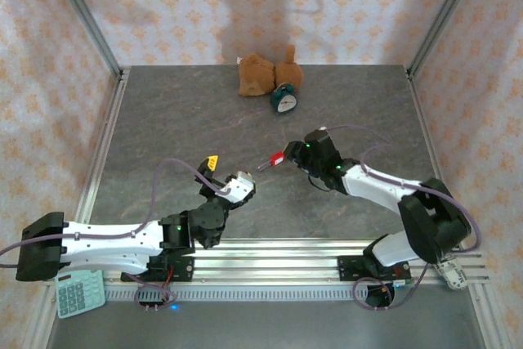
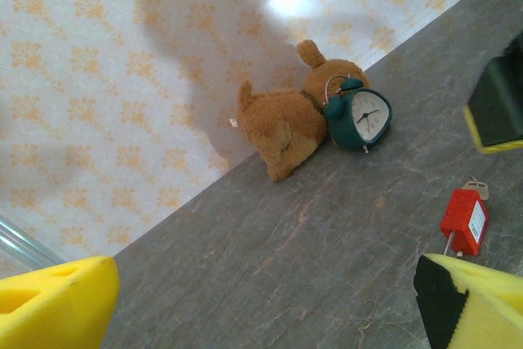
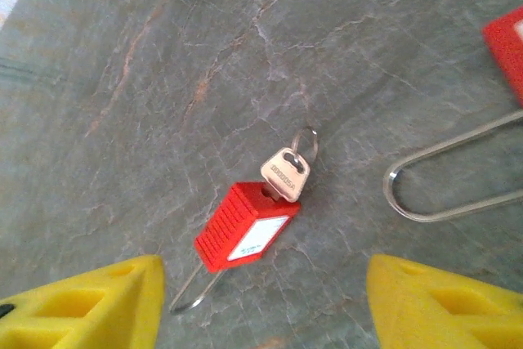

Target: Unlock with the key

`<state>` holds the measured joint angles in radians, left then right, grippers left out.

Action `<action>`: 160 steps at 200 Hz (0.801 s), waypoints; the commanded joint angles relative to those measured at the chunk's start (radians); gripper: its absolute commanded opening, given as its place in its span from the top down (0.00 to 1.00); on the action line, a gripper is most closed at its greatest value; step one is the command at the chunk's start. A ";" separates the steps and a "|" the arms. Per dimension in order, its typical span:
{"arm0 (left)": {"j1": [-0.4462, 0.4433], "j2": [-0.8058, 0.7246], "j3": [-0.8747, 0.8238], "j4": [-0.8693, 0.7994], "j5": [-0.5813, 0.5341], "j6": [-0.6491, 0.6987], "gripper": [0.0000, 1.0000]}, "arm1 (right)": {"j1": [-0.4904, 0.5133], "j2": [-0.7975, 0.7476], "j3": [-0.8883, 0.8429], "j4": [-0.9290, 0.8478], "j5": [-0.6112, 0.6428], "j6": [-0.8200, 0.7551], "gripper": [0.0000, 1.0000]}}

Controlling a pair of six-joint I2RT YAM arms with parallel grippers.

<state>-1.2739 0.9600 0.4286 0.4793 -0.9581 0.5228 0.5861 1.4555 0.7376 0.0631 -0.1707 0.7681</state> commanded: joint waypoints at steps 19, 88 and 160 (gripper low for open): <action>0.006 -0.031 0.006 -0.015 -0.038 -0.069 0.05 | 0.018 0.223 0.229 -0.181 0.056 -0.027 0.34; 0.005 -0.113 -0.025 -0.096 -0.031 -0.135 0.07 | 0.014 0.380 0.338 -0.235 -0.019 0.028 0.38; 0.006 -0.110 -0.039 -0.079 -0.028 -0.116 0.07 | 0.017 0.325 0.260 -0.178 -0.044 0.062 0.78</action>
<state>-1.2739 0.8547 0.4007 0.4042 -0.9688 0.4164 0.6006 1.8118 1.0382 -0.1017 -0.2146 0.8185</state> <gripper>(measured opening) 0.930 0.266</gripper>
